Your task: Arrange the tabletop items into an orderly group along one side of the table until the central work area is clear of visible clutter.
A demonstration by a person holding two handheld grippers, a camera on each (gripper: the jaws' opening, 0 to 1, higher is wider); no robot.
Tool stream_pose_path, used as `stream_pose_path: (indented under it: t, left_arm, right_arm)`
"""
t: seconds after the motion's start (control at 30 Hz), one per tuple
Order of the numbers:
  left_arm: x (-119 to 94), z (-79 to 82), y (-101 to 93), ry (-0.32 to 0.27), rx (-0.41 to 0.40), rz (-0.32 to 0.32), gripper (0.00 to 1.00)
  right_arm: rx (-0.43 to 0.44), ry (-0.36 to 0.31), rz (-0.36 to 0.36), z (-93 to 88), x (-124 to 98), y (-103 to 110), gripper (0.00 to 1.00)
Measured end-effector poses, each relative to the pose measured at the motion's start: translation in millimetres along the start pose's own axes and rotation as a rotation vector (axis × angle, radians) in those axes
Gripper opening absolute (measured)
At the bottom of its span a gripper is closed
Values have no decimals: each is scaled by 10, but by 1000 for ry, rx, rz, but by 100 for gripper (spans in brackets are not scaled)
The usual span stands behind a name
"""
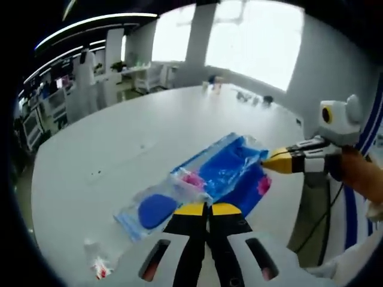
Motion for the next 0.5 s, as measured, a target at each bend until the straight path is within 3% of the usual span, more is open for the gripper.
stream_pose_path:
  t: [0.5]
  left_arm:
    - [414,304,-118,-26,15,-46,0]
  right_arm:
    - [-27,-12,-53,163,25,-462,0]
Point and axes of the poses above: the point that each gripper's makers call its tool centre point, and the gripper's own axes: x roughly forward along the fingers, y roughly to its left, z roughly out of its top, the point moved 7 cm from there along -x, roughly backward along the fingers, and after that the axes turned 12 degrees about -x, right-handed, at the moved point
